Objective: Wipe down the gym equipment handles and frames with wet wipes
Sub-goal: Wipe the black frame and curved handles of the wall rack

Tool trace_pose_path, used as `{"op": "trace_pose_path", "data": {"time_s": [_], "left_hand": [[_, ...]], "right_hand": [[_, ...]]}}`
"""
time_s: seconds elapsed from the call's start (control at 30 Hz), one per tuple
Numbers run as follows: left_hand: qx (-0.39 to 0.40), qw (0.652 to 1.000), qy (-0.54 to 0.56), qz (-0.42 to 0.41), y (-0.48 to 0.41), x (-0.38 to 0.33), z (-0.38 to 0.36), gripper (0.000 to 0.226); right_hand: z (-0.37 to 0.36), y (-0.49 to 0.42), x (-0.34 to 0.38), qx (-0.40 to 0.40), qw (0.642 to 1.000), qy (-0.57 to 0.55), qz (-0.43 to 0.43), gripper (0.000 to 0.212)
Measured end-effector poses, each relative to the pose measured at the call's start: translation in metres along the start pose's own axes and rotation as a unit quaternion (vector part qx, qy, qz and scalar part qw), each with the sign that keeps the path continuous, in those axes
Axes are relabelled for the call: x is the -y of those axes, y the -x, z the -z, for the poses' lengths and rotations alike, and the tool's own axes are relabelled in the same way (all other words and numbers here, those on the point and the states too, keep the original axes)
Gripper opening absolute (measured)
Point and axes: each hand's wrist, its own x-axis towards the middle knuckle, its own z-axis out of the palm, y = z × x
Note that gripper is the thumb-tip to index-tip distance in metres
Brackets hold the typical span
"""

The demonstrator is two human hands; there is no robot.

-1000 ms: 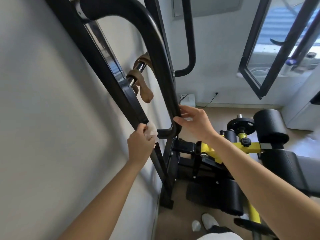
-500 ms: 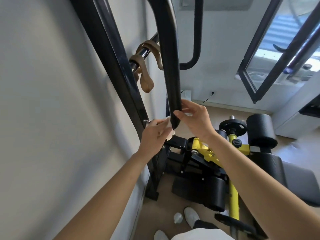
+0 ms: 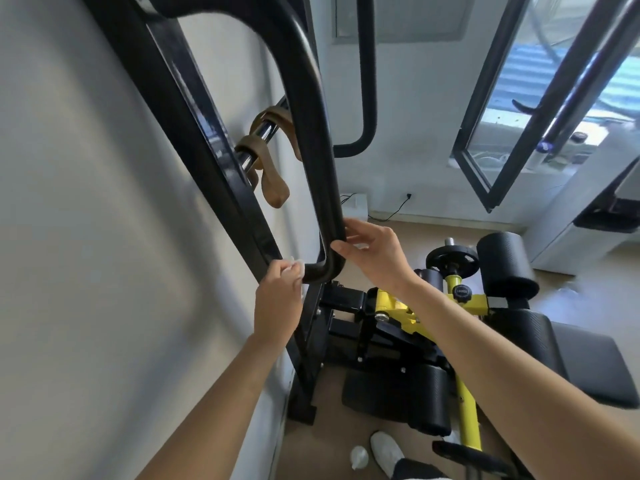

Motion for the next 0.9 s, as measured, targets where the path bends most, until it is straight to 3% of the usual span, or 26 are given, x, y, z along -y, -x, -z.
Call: {"op": "trace_pose_path", "data": {"time_s": [0.1,0.17,0.23,0.37,0.47,0.5,0.53,0.63,0.7,0.8,0.9], "left_hand": [[0.026,0.999,0.009,-0.02,-0.01,-0.009,-0.004,0.009],[0.047,0.997,0.056,-0.009,-0.015,-0.017,-0.004,0.021],[0.049,0.99,0.126,0.03,-0.014,-0.023,-0.003,0.028],[0.051,0.965,0.23,0.119,0.007,-0.03,0.003,0.015],[0.084,0.931,0.265,0.235,0.039,-0.024,-0.009,0.023],[0.073,0.909,0.282,0.298,0.047,-0.018,-0.016,0.024],[0.045,0.865,0.327,0.377,0.052,-0.01,-0.023,0.026],[-0.05,0.675,0.497,0.544,0.05,-0.001,-0.026,0.004],[-0.075,0.593,0.562,0.572,0.037,-0.005,-0.02,0.003],[-0.101,0.482,0.638,0.591,0.013,-0.02,-0.014,0.024],[-0.102,0.43,0.665,0.603,0.002,-0.03,-0.016,0.028]], "right_hand": [[0.002,-0.001,0.0,0.007,1.0,0.001,-0.008,0.044],[0.005,-0.003,0.0,0.018,1.0,0.002,-0.019,0.045],[0.008,-0.005,0.001,0.029,0.999,0.005,-0.028,0.046],[0.008,-0.004,0.001,0.034,0.999,0.003,-0.035,0.047],[0.005,-0.002,0.0,0.026,0.999,0.004,-0.034,0.047],[0.004,-0.001,0.001,0.023,0.999,0.005,-0.034,0.047],[0.004,-0.001,0.001,0.022,0.999,0.003,-0.034,0.047],[0.003,0.0,0.003,0.016,0.999,0.001,-0.027,0.044],[0.001,0.0,0.004,0.012,1.0,0.008,-0.02,0.042],[0.001,0.0,0.004,0.008,1.0,0.016,-0.019,0.04],[0.001,-0.001,0.003,0.006,1.0,0.021,-0.019,0.041]]}}
